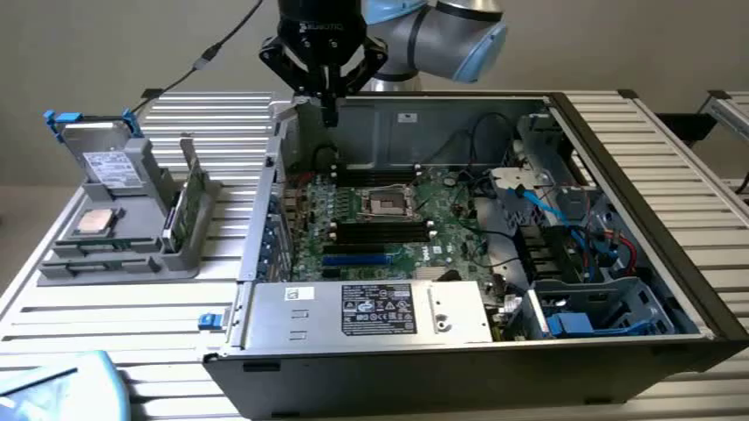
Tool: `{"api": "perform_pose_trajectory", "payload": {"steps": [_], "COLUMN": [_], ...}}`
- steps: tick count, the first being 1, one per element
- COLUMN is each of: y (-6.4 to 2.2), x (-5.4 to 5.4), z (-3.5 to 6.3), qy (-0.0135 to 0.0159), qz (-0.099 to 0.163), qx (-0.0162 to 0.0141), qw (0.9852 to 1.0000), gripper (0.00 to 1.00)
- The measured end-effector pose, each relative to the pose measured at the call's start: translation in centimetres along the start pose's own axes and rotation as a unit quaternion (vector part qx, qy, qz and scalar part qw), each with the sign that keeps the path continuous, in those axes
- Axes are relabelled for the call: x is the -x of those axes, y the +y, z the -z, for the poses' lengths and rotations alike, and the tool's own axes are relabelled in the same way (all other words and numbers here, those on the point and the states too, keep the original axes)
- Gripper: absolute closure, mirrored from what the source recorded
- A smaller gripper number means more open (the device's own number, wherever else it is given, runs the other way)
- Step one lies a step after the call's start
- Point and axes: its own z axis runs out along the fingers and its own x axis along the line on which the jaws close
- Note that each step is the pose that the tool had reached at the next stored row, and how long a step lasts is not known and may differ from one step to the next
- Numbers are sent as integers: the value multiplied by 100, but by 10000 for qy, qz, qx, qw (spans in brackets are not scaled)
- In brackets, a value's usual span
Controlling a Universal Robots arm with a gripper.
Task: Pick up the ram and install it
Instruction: 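Reach for the ram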
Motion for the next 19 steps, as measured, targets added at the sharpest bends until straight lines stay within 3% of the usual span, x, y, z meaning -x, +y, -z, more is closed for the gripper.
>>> {"api": "perform_pose_trajectory", "payload": {"steps": [13, 16, 19], "y": [0, 0, 14], "x": [-4, -50, -162], "z": [0, 1, 3], "qy": [0, -1, -1], "qz": [0, 0, 0], "qx": [0, 0, -1], "qw": [10000, 10000, 10000], "gripper": [90, 90, 90]}}
